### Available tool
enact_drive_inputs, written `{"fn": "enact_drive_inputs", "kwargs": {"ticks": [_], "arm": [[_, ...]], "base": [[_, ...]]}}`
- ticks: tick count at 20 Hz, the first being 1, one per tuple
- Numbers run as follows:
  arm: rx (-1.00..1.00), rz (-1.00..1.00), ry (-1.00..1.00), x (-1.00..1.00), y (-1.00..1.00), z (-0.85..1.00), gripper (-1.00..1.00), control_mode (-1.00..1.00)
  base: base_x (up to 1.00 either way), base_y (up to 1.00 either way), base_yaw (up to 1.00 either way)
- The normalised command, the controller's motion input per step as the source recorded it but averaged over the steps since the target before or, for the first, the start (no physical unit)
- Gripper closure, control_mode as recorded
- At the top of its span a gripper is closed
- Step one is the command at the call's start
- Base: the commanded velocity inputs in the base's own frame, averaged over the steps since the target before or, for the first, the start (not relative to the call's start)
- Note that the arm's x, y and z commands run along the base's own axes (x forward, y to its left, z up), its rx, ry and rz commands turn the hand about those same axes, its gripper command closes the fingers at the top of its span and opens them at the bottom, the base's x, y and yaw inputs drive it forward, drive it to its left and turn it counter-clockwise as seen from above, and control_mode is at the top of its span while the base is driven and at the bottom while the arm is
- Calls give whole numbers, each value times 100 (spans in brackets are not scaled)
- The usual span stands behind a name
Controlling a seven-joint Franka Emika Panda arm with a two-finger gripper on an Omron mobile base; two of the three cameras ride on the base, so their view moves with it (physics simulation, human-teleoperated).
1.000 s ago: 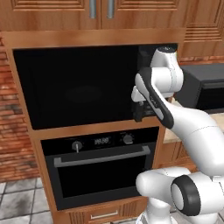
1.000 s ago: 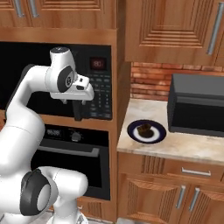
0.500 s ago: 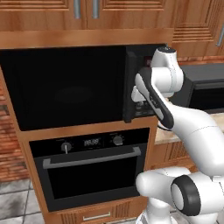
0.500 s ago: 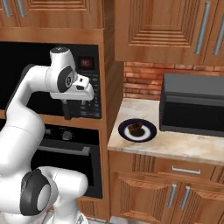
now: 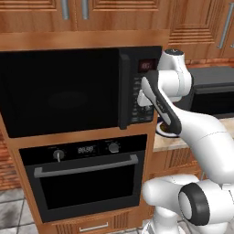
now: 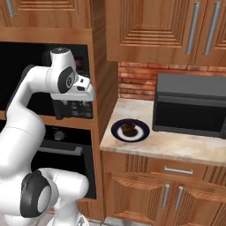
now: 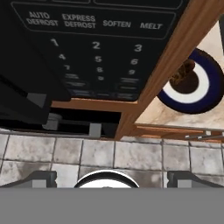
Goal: Pick the sweet potato from the counter and place it in the microwave. Then turn on the microwave.
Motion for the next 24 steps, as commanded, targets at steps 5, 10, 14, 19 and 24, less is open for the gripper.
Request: {"fn": "enact_drive_inputs", "kwargs": {"ticks": [5, 10, 14, 19, 24], "arm": [[0, 0, 0, 0, 0, 0, -100, 100], [0, 0, 0, 0, 0, 0, -100, 100], [0, 0, 0, 0, 0, 0, -100, 100], [0, 0, 0, 0, 0, 0, -100, 100], [0, 0, 0, -3, 1, 0, -100, -100]], "base": [[-7, -32, 0], [-1, -10, -1], [0, 0, -1], [0, 0, 0], [0, 0, 0]]}}
